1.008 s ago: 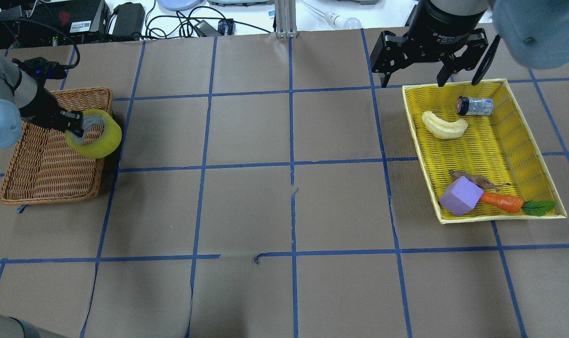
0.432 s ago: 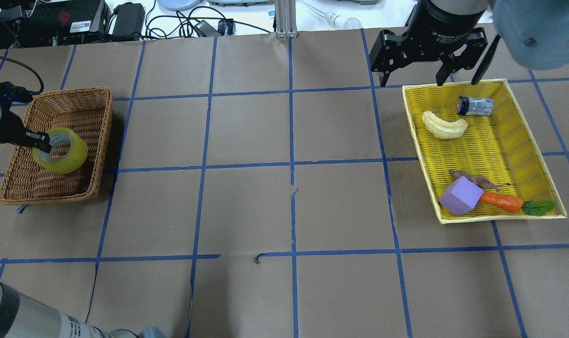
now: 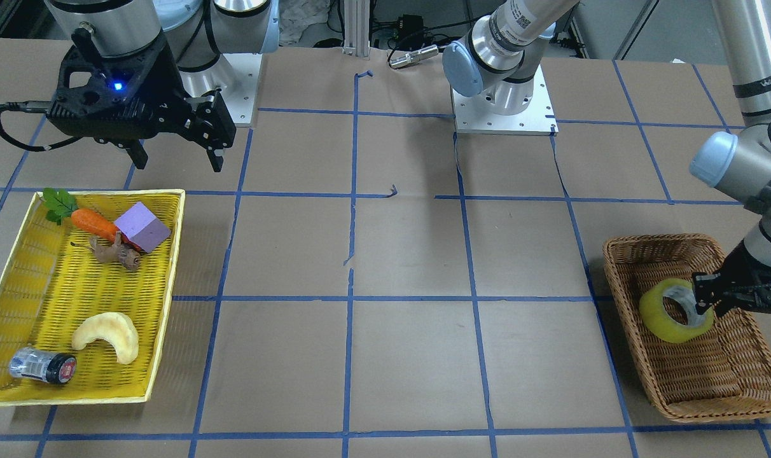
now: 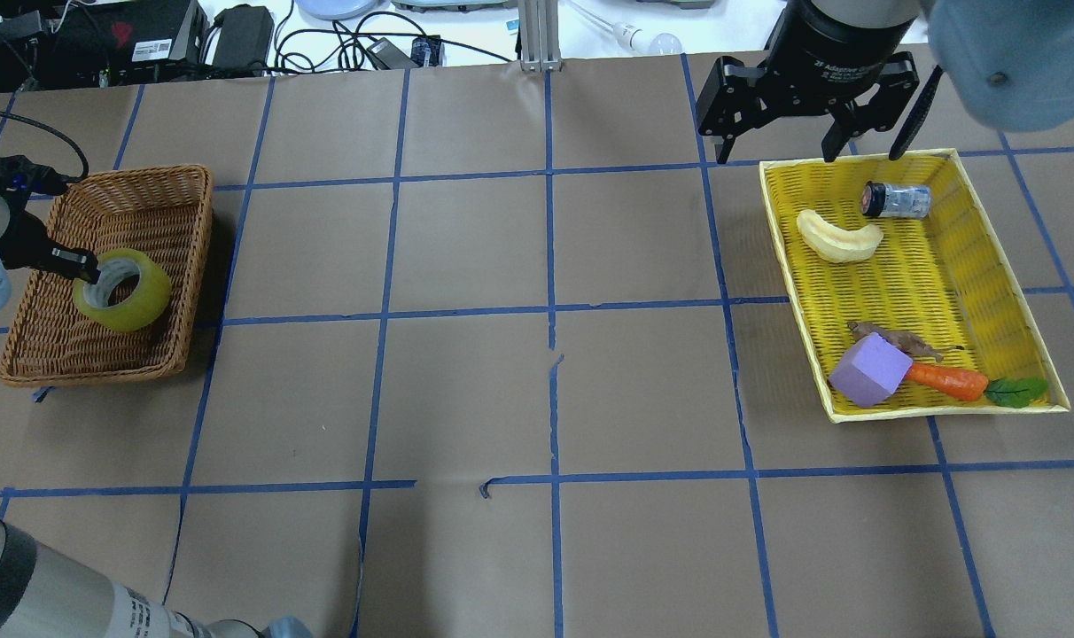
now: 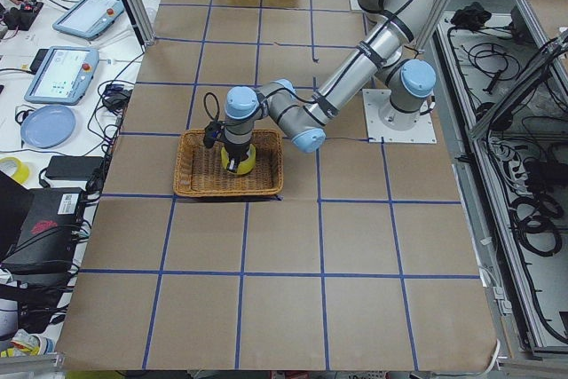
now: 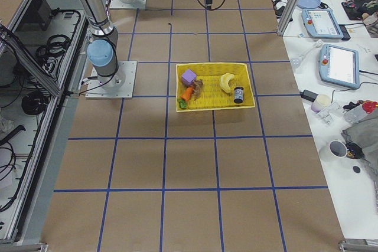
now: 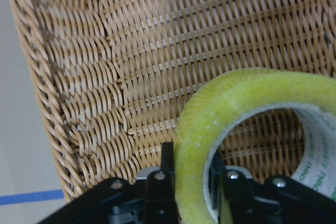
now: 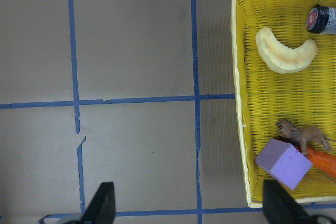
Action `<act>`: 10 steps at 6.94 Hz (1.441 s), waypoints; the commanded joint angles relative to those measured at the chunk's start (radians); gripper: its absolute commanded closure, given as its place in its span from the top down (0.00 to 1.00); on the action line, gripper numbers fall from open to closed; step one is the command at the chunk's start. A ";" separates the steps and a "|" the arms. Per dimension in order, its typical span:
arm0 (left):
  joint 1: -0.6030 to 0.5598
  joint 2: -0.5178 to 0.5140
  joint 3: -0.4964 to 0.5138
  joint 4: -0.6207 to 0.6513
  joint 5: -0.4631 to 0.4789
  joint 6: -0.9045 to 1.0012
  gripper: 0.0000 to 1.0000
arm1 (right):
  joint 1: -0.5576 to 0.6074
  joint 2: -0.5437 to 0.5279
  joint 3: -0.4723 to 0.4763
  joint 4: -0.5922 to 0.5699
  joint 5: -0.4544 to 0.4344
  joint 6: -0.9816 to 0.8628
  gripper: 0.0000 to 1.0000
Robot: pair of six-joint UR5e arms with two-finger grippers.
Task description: Transfer tape with both arms
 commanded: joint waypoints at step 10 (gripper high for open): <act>-0.509 0.308 0.217 -0.698 -0.013 -0.772 1.00 | -0.001 -0.002 0.001 0.001 0.000 -0.006 1.00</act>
